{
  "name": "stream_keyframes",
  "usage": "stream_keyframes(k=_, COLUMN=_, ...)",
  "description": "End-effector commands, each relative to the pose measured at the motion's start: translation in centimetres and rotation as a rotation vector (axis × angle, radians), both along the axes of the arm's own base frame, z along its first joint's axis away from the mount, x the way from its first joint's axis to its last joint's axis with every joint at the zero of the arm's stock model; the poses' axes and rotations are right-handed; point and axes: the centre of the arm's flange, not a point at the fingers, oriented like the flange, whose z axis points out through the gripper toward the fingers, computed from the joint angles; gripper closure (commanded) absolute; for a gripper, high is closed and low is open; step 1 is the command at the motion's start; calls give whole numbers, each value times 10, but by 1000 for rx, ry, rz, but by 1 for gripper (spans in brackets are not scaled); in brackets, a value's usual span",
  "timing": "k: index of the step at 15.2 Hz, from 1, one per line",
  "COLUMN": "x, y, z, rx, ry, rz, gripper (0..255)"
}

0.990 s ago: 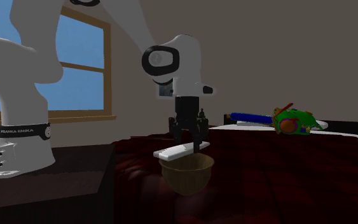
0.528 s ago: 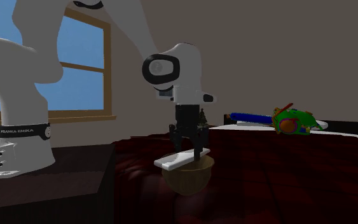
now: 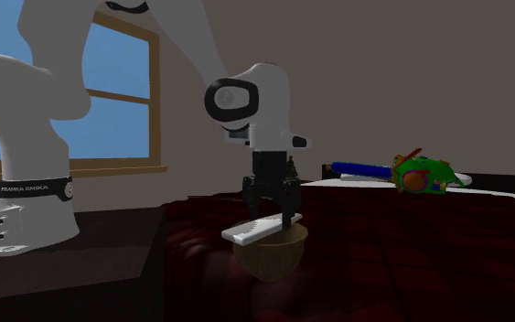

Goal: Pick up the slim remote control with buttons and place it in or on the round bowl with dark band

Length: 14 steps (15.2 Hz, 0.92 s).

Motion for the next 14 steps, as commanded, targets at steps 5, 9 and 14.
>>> stream_keyframes(k=5, x=0, y=0, z=39, rx=0, ry=0, rz=0, gripper=0)
stream_keyframes(k=9, x=0, y=0, z=50, rx=0, ry=0, rz=0, gripper=0)
stream_keyframes(k=14, x=0, y=0, z=50, rx=0, ry=0, rz=0, gripper=0)
